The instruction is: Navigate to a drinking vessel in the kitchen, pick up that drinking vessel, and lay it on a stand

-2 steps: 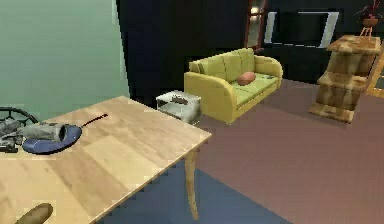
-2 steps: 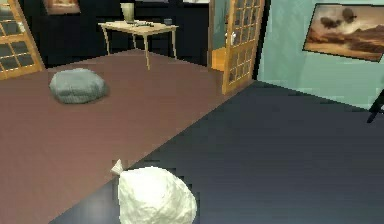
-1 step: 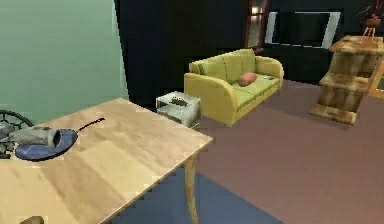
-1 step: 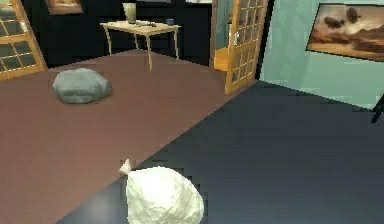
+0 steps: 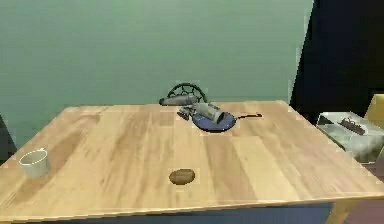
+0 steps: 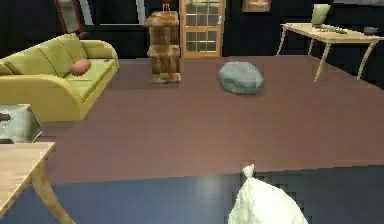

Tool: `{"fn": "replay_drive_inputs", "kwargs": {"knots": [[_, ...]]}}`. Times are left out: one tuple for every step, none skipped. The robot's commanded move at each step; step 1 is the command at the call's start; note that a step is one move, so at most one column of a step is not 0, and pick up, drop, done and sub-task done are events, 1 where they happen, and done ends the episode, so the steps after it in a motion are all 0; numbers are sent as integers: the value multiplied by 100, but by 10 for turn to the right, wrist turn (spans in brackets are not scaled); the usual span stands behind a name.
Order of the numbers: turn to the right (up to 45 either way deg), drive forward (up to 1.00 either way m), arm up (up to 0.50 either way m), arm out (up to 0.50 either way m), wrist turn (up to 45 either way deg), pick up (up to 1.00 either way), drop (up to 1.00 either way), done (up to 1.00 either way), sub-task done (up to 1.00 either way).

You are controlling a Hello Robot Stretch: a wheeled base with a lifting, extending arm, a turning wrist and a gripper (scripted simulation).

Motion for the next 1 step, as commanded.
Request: {"fn": "replay_drive_inputs", "kwargs": {"knots": [[-450,0,0,0,0,0,0,0,0]]}}
